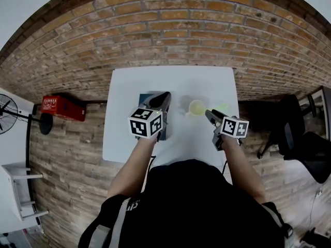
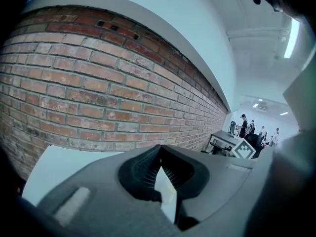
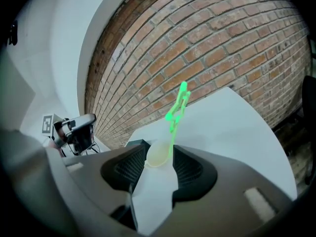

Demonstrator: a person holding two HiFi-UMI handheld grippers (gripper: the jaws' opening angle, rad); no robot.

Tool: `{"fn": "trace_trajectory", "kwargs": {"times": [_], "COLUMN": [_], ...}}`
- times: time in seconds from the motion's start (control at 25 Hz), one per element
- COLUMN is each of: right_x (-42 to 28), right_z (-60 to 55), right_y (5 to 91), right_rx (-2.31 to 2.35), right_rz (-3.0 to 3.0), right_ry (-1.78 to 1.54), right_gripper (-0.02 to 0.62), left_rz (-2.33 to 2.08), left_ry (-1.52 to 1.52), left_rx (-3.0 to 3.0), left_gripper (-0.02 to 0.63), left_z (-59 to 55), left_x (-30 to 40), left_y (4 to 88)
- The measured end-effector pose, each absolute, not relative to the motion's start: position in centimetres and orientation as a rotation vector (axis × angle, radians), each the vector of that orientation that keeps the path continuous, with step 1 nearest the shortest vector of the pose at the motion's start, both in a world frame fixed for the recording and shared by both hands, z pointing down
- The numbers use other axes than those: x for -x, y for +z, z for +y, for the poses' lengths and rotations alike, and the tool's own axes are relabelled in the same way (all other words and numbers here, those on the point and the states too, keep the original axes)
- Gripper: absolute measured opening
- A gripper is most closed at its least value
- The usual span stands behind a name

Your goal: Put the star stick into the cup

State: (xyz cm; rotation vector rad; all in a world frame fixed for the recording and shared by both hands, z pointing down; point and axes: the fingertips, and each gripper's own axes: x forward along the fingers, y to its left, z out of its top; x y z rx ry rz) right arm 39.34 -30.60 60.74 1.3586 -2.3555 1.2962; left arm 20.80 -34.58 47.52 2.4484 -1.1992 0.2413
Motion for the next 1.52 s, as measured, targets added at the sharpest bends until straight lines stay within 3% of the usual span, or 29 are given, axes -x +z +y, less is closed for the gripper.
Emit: {"fn": "trace_trajectory", "kwargs": {"times": [0.36, 0.6, 1.08, 1.32, 1.52], "right_x": [-40.0, -37.3, -35.6, -32.4, -31.7], "right_z": [-28.8, -28.4, -33.4, -33.7, -32.7], "right_y": [61.7, 58.6, 44.1, 37.9, 36.7], "right_rx": [-1.390, -1.272, -1.303, -1.501, -1.620], "right_rz": [-2.310, -2.405, -2.687, -2.740, -2.711], "right_ry": [1.339, 1.253, 0.564, 0.170, 0.077], "right_gripper": [0.167, 0.126, 0.001, -0.002, -0.002], "left_rz": [-1.212, -1.239, -1.256, -1.312, -1.333], "left_ry": [0.226, 0.230, 0.196, 0.106, 0.130], "left_rx": [-2.436, -2.462, -2.602, -2.644, -2.720], "left_gripper": [0.006, 0.006, 0.006, 0.006, 0.006], "left_z": [-34.4, -34.8, -37.0, -38.1, -37.7], "left_x": [-20.1, -19.5, -18.4, -14.5, -12.1], "left_y": [47.7, 46.7, 40.3, 36.8, 36.3]}}
